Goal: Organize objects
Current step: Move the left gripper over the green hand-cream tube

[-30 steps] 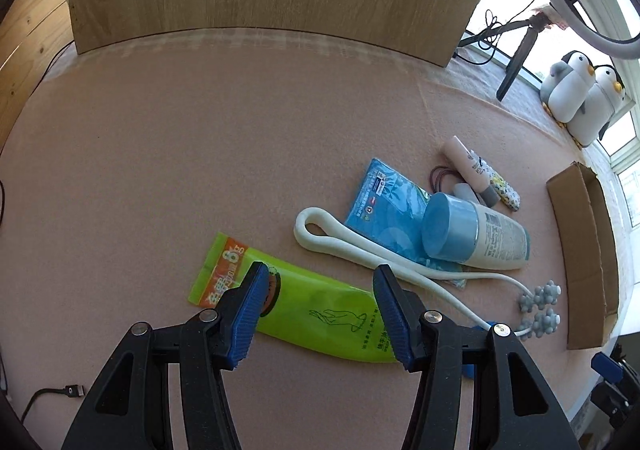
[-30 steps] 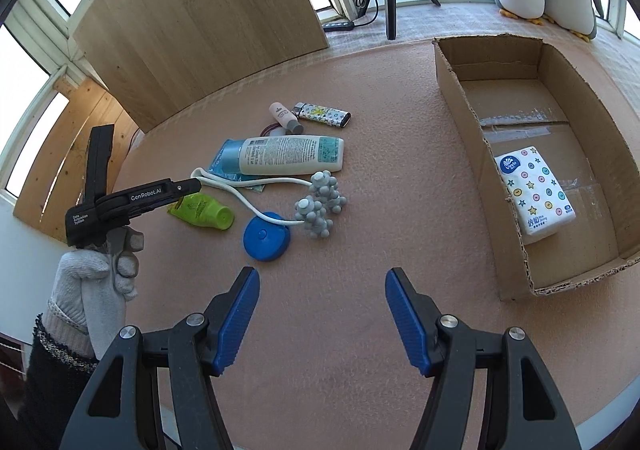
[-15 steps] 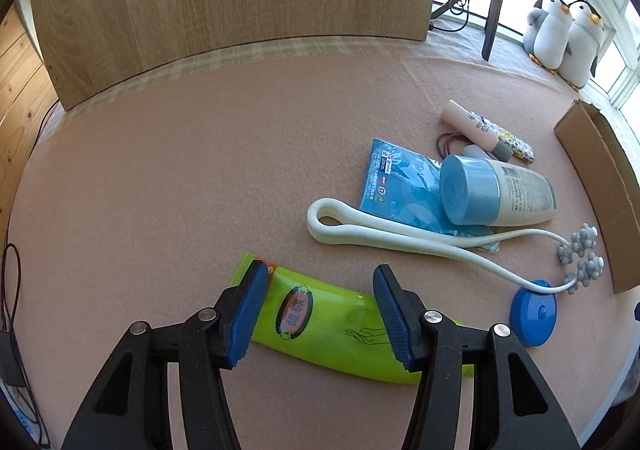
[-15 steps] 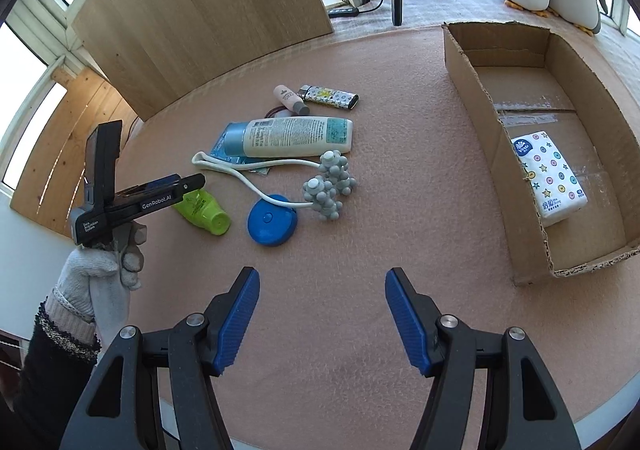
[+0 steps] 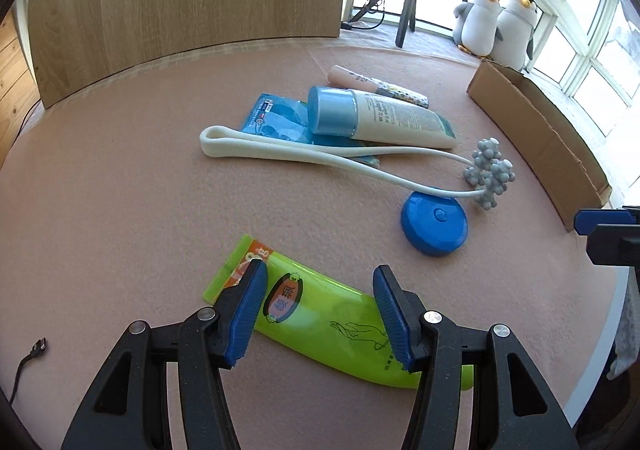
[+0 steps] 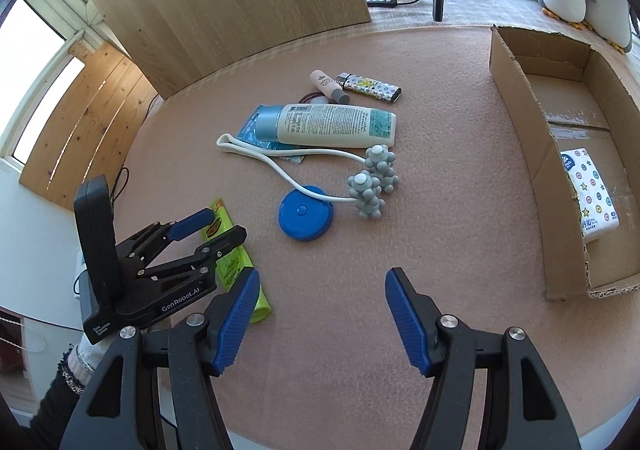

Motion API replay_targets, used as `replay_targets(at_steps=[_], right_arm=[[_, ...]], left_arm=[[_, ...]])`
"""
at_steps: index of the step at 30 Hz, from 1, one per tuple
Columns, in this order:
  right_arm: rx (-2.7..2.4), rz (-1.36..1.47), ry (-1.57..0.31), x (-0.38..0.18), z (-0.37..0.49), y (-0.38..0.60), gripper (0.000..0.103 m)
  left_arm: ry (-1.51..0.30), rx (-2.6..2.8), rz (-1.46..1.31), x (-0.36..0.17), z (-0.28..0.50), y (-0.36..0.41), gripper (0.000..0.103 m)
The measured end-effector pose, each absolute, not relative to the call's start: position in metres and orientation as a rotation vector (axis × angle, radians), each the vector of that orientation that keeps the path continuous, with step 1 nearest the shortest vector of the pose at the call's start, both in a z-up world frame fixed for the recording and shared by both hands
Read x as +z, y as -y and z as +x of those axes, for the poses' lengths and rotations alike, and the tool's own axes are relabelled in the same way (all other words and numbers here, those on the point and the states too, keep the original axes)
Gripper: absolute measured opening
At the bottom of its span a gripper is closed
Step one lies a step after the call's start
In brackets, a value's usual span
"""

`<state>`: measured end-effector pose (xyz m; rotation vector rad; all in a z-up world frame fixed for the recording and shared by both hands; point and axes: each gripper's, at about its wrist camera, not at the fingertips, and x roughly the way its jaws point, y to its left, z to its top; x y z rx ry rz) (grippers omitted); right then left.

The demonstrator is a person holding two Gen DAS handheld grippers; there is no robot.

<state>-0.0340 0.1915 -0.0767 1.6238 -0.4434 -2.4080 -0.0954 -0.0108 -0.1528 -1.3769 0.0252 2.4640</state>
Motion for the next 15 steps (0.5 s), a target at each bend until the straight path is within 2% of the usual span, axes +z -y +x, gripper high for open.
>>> replay_targets(at_steps=[3, 8, 15], right_arm=[[-2.379, 1.622, 0.406, -0.079, -0.036, -0.183, 0.062], [-2.32, 1.625, 0.336, -0.084, -0.042, -0.17, 0.062], [-2.229, 1.64, 0.195, -0.098, -0.052, -0.147, 0.062]], left_arm=[[0.028, 2.462, -1.378, -0.149, -0.076, 0.006, 0.058], [0.243, 2.488, -1.444, -0.139, -0.055, 0.021, 0.06], [0.329, 2.425, -1.523, -0.143, -0.022, 0.02, 0.061]])
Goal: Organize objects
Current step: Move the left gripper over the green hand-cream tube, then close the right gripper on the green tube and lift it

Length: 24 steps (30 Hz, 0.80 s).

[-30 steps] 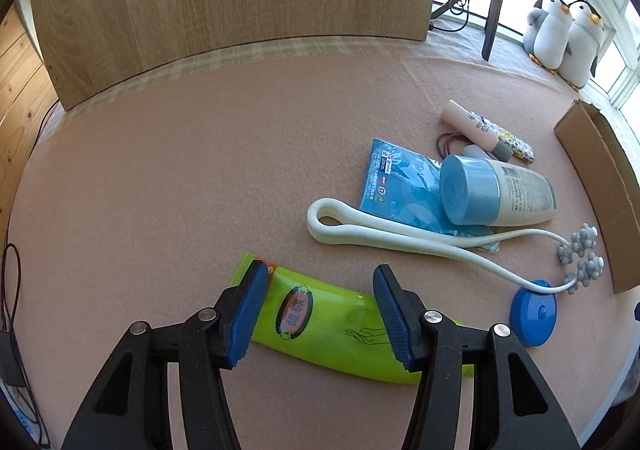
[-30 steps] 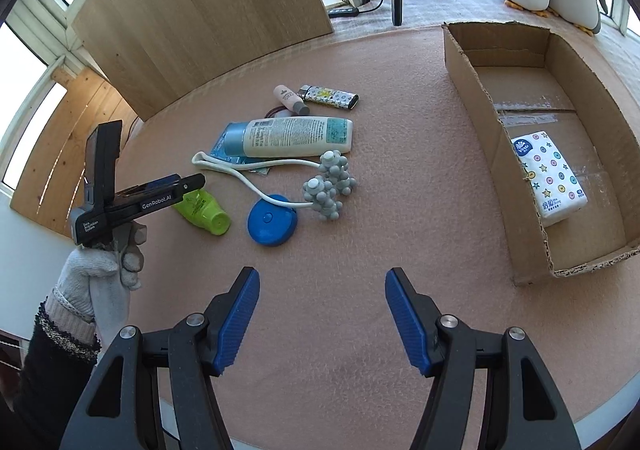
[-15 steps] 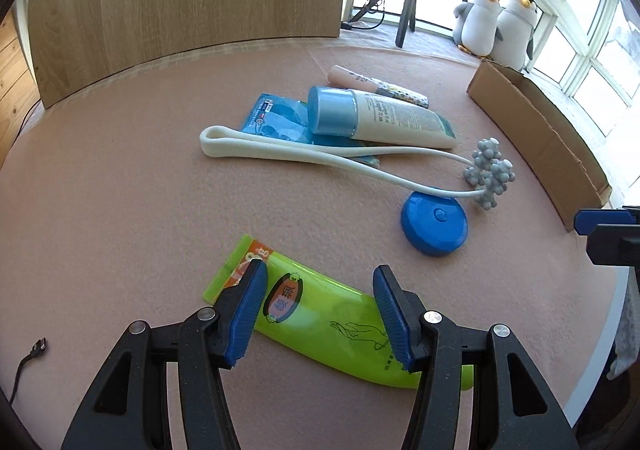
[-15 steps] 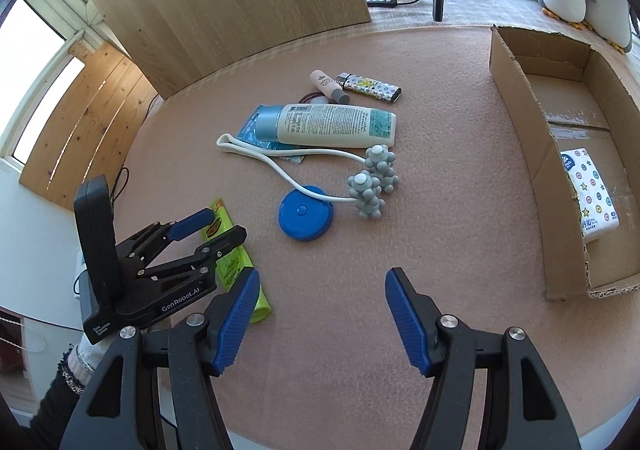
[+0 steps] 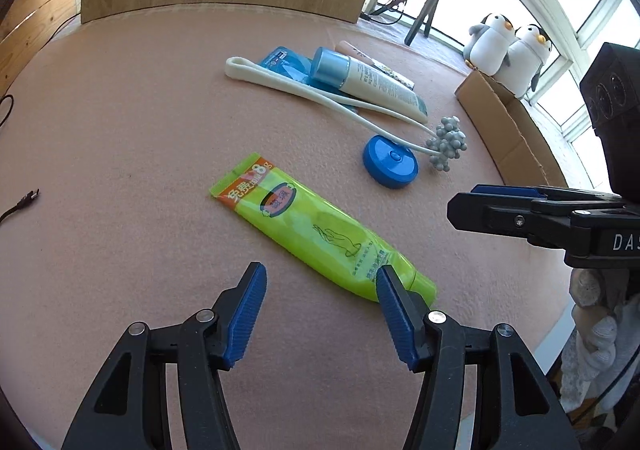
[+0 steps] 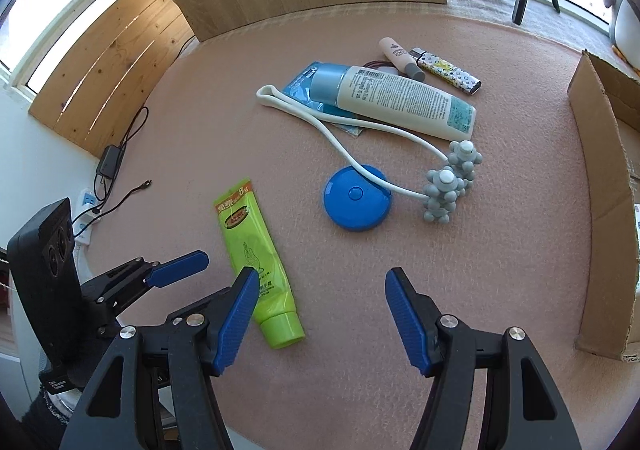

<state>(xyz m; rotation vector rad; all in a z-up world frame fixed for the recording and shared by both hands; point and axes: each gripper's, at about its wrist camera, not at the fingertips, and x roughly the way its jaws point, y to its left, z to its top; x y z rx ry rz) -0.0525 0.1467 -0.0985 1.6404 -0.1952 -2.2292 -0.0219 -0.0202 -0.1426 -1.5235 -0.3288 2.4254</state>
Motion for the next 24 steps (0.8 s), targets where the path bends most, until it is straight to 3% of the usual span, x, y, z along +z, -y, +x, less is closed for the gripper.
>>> replay_targets(at_steps=[11, 16, 21, 24], right_arm=[[-2.082, 1.67, 0.153, -0.121, -0.069, -0.122, 0.061], [-2.029, 1.69, 0.153, -0.127, -0.071, -0.117, 0.036], [-1.998, 1.715, 0.143, -0.133, -0.07, -0.114, 0.031], [-1.974, 1.725, 0.154, -0.137, -0.068, -0.112, 0.022]], left_arm=[[0.442, 2.369, -1.552, -0.149, -0.014, 0.012, 0.061], [0.447, 2.362, -1.556, -0.149, -0.018, 0.012, 0.061], [0.455, 2.353, -1.554, -0.147, -0.017, 0.016, 0.061], [0.455, 2.351, -1.553, -0.146, -0.014, 0.02, 0.061]])
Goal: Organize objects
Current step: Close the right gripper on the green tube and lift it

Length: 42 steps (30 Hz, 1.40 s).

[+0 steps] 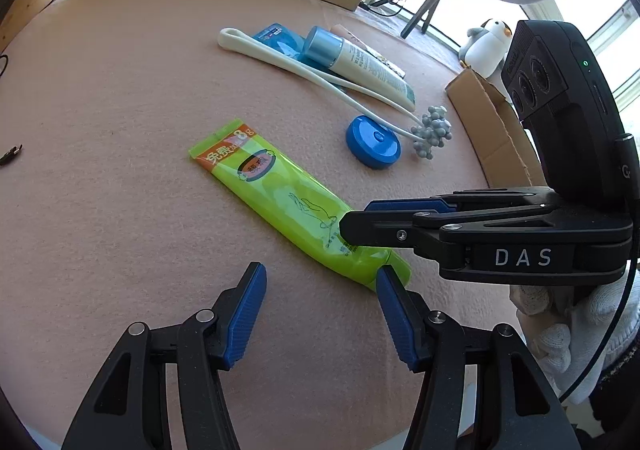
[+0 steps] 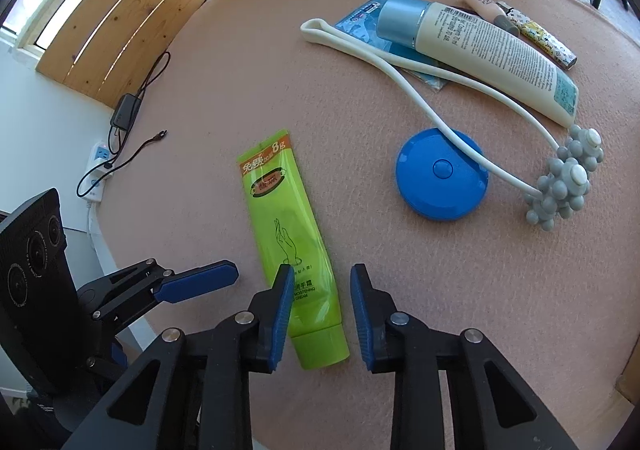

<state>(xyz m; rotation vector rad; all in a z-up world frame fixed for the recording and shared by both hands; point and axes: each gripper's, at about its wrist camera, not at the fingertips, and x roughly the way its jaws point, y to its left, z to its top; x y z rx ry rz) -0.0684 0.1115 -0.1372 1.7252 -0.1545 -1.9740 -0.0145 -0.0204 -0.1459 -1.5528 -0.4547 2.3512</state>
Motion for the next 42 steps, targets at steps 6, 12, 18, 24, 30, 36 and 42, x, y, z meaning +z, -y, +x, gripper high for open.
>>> replay_targets(at_steps=[6, 12, 18, 24, 30, 36, 42], right_arm=[[-1.91, 1.731, 0.193, -0.14, -0.065, -0.101, 0.022], [-1.886, 1.753, 0.223, -0.143, -0.063, -0.098, 0.028], [-1.89, 1.745, 0.197, -0.144, -0.065, -0.099, 0.028], [-1.861, 1.736, 0.175, -0.144, -0.062, -0.091, 0.028], [-1.901, 1.719, 0.187, -0.138, -0.057, -0.097, 0.027], [-1.976, 1.665, 0.225, -0.118, -0.054, -0.116, 0.027], [-2.064, 1.602, 0.281, -0.096, -0.049, -0.146, 0.024]], left_arm=[[0.469, 2.345, -1.548, -0.143, -0.01, 0.032, 0.061], [0.503, 2.329, -1.572, -0.147, -0.008, 0.041, 0.066], [0.519, 2.301, -1.562, -0.154, -0.012, 0.032, 0.066], [0.516, 2.278, -1.541, -0.154, -0.019, 0.019, 0.065], [0.498, 2.303, -1.536, -0.148, -0.022, 0.008, 0.065], [0.438, 2.321, -1.486, -0.131, -0.028, -0.011, 0.065], [0.385, 2.287, -1.424, -0.109, -0.04, -0.042, 0.06]])
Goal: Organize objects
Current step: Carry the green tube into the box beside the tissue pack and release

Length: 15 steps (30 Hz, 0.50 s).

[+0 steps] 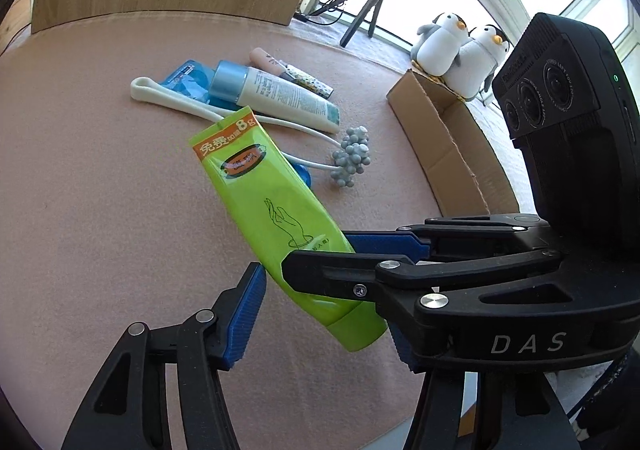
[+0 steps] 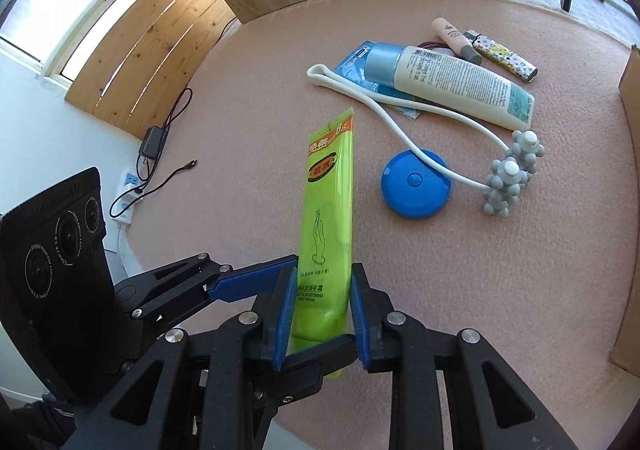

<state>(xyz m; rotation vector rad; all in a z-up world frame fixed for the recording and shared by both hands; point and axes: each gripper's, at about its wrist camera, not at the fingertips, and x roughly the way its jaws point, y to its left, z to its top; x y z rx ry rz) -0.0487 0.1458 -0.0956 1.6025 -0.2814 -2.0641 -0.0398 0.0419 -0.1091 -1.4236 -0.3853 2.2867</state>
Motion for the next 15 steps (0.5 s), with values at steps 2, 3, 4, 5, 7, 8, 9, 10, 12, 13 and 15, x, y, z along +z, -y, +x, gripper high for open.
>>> replay_targets(at_steps=[2, 3, 4, 5, 7, 8, 9, 10, 12, 13, 15], right_arm=[[-2.103, 1.592, 0.3, -0.091, -0.048, -0.158, 0.023], [-2.12, 1.595, 0.312, -0.091, -0.049, -0.165, 0.022], [-2.137, 1.598, 0.321, -0.091, -0.05, -0.172, 0.021], [-2.152, 1.596, 0.337, -0.09, -0.051, -0.18, 0.02], [-2.171, 1.586, 0.381, -0.088, -0.051, -0.196, 0.02], [-2.182, 1.579, 0.394, -0.086, -0.05, -0.202, 0.02], [-2.196, 1.571, 0.407, -0.084, -0.051, -0.209, 0.019], [-2.205, 1.567, 0.418, -0.082, -0.051, -0.215, 0.018], [-2.207, 1.567, 0.439, -0.081, -0.053, -0.225, 0.017], [-2.214, 1.577, 0.438, -0.08, -0.053, -0.23, 0.017], [-2.218, 1.584, 0.436, -0.082, -0.051, -0.235, 0.017]], left_arm=[[0.328, 2.299, -1.396, -0.102, -0.044, -0.057, 0.059], [0.309, 2.296, -1.388, -0.1, -0.046, -0.065, 0.057], [0.298, 2.286, -1.386, -0.099, -0.049, -0.072, 0.056], [0.286, 2.268, -1.378, -0.098, -0.052, -0.079, 0.05], [0.246, 2.256, -1.36, -0.092, -0.055, -0.094, 0.048], [0.233, 2.251, -1.35, -0.09, -0.056, -0.1, 0.048], [0.23, 2.242, -1.344, -0.087, -0.059, -0.106, 0.048], [0.23, 2.233, -1.339, -0.086, -0.061, -0.111, 0.048], [0.234, 2.224, -1.333, -0.085, -0.063, -0.118, 0.049], [0.237, 2.227, -1.339, -0.086, -0.062, -0.119, 0.049], [0.237, 2.216, -1.37, -0.092, -0.06, -0.117, 0.056]])
